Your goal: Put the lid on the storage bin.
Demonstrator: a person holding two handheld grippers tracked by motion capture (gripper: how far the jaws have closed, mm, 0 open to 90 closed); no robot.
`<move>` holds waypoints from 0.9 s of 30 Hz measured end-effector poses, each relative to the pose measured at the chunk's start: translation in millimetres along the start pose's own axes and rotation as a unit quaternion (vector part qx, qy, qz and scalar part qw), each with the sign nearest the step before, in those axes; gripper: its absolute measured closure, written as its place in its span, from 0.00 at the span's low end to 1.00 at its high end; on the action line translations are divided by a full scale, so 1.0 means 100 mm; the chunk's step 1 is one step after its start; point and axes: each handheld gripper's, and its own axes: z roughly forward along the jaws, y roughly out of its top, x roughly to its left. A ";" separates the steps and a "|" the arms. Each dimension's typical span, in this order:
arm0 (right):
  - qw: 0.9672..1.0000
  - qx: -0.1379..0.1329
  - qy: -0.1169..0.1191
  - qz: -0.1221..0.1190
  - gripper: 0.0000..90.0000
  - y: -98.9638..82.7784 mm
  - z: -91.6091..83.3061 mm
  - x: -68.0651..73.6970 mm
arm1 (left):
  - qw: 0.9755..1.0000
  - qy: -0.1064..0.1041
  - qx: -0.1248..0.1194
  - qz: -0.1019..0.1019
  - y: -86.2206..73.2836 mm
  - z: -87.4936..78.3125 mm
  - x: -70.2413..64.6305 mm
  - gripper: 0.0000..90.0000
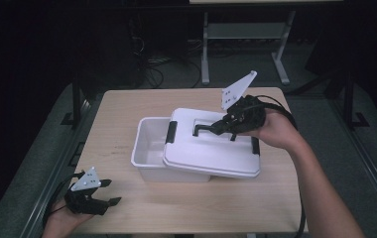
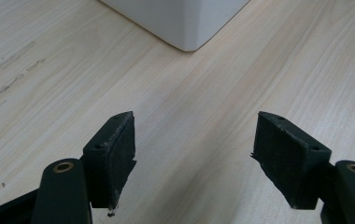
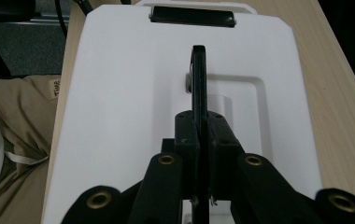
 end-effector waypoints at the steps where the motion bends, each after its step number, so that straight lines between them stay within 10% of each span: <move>1: 1.000 -0.002 0.001 0.001 0.94 0.01 0.01 0.00 | 1.000 0.000 0.000 0.001 0.00 0.00 0.00 0.33; 27: 1.000 0.002 0.013 -0.014 0.94 0.25 0.19 -0.10 | 1.000 -0.001 -0.004 0.000 -0.01 -0.01 0.00 0.33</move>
